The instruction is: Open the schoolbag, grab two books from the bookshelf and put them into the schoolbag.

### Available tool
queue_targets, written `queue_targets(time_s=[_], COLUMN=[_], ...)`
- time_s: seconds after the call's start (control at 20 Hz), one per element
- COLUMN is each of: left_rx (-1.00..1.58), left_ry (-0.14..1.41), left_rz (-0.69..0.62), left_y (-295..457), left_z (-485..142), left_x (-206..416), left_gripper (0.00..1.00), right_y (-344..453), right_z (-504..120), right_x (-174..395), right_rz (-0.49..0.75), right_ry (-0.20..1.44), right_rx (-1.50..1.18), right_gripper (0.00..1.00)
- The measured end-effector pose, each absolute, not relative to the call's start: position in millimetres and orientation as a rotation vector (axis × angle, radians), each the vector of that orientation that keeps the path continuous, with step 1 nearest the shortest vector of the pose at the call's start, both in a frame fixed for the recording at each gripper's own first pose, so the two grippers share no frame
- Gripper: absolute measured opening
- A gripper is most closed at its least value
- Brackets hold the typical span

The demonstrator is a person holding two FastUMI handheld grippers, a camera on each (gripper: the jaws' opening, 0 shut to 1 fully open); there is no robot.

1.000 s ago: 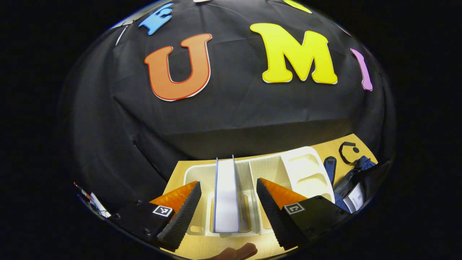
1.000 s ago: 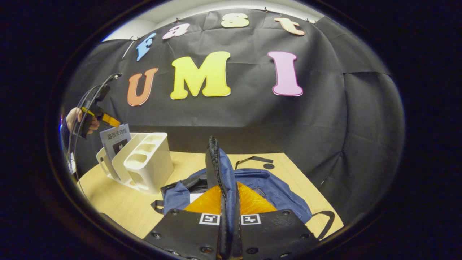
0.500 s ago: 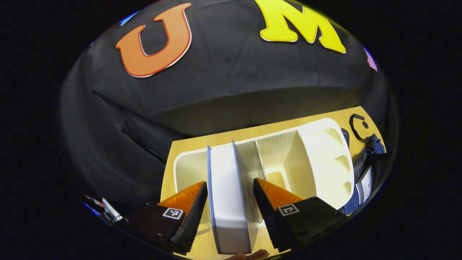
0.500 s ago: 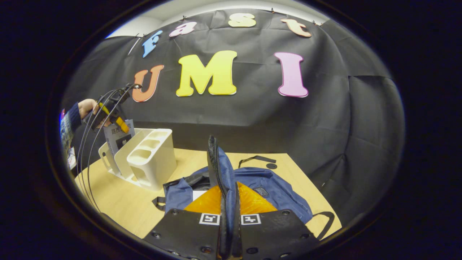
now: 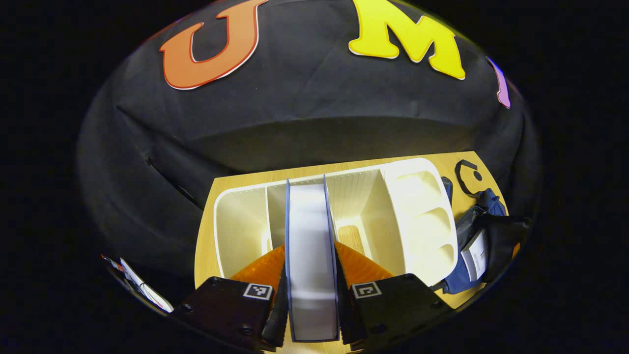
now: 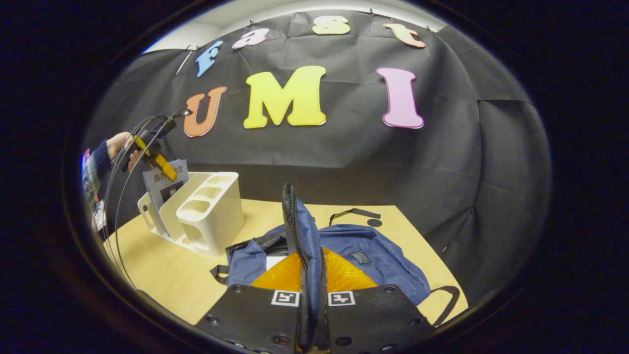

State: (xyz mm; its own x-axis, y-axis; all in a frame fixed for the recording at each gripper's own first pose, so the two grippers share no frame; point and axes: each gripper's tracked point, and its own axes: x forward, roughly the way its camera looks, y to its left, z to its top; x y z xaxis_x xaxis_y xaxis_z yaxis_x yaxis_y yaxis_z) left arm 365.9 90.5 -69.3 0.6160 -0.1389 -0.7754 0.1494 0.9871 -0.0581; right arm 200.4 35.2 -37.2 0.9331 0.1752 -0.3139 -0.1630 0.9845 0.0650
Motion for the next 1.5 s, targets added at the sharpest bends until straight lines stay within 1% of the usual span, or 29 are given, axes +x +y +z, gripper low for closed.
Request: queue_targets(time_s=[0.05, 0.2, 0.25, 0.35, 0.45, 0.5, 0.55, 0.6, 0.65, 0.7, 0.75, 0.85, 0.9, 0.95, 1.0, 1.05, 1.15, 1.2, 1.25, 1.45, 1.5], left_rx=[-0.006, -0.081, -0.116, -0.168, -0.199, -0.214, -0.236, -0.258, -0.282, -0.304, -0.327, -0.380, -0.405, -0.430, -0.462, -0.509, -0.609, -0.657, -0.702, -0.853, -0.890], left_ry=[0.886, 0.851, 0.838, 0.809, 0.769, 0.752, 0.731, 0.711, 0.700, 0.689, 0.687, 0.674, 0.668, 0.660, 0.661, 0.662, 0.672, 0.669, 0.662, 0.633, 0.633], left_rz=[-0.164, -0.143, -0.147, -0.143, -0.118, -0.104, -0.085, -0.075, -0.072, -0.066, -0.062, -0.053, -0.044, -0.040, -0.037, -0.032, -0.026, -0.029, -0.037, -0.120, -0.138], left_y=[90.8, 99.2, 99.4, 101.3, 108.4, 111.6, 115.8, 118.0, 119.8, 122.8, 125.7, 130.5, 137.1, 141.7, 145.4, 149.6, 155.1, 156.8, 157.7, 141.0, 136.7], left_z=[-66.5, -56.6, -51.9, -43.6, -34.1, -30.6, -26.8, -25.6, -24.4, -25.5, -27.9, -33.7, -36.0, -40.1, -46.2, -50.6, -60.1, -64.7, -66.7, -70.8, -76.1], left_x=[363.2, 353.4, 346.9, 334.5, 319.2, 311.1, 302.0, 292.8, 281.5, 269.1, 258.3, 239.3, 228.9, 219.8, 210.7, 201.9, 182.0, 176.0, 169.3, 145.2, 141.2], left_gripper=[0.44, 0.44, 0.40, 0.48, 0.39, 0.44, 0.48, 0.46, 0.43, 0.44, 0.44, 0.44, 0.48, 0.43, 0.44, 0.44, 0.44, 0.40, 0.44, 0.44, 0.43], right_y=[34.8, 33.1, 33.5, 33.6, 34.5, 35.4, 36.3, 38.4, 40.0, 39.4, 39.3, 38.8, 40.7, 42.3, 42.8, 43.1, 43.8, 43.8, 45.6, 45.9, 46.3], right_z=[-38.5, -39.9, -40.5, -41.6, -42.7, -42.5, -42.7, -42.9, -44.5, -45.5, -46.3, -47.6, -47.8, -48.4, -48.2, -48.1, -48.1, -47.4, -47.3, -44.9, -43.5], right_x=[199.9, 200.7, 201.2, 203.0, 204.0, 204.2, 204.6, 204.8, 205.1, 205.4, 205.9, 207.9, 208.3, 209.5, 210.2, 209.9, 210.3, 210.4, 211.0, 210.4, 211.4], right_rz=[0.171, 0.172, 0.173, 0.173, 0.173, 0.174, 0.176, 0.181, 0.185, 0.186, 0.186, 0.186, 0.190, 0.192, 0.190, 0.191, 0.184, 0.179, 0.178, 0.161, 0.156], right_ry=[0.324, 0.329, 0.330, 0.332, 0.331, 0.330, 0.328, 0.326, 0.328, 0.332, 0.336, 0.342, 0.347, 0.351, 0.352, 0.352, 0.357, 0.359, 0.357, 0.355, 0.352], right_rx=[0.040, 0.050, 0.052, 0.050, 0.043, 0.040, 0.037, 0.039, 0.040, 0.038, 0.037, 0.031, 0.027, 0.021, 0.016, 0.013, -0.003, -0.010, -0.013, -0.014, -0.015], right_gripper=[0.07, 0.06, 0.06, 0.06, 0.06, 0.06, 0.09, 0.06, 0.08, 0.06, 0.08, 0.06, 0.06, 0.06, 0.05, 0.06, 0.06, 0.06, 0.06, 0.06, 0.06])
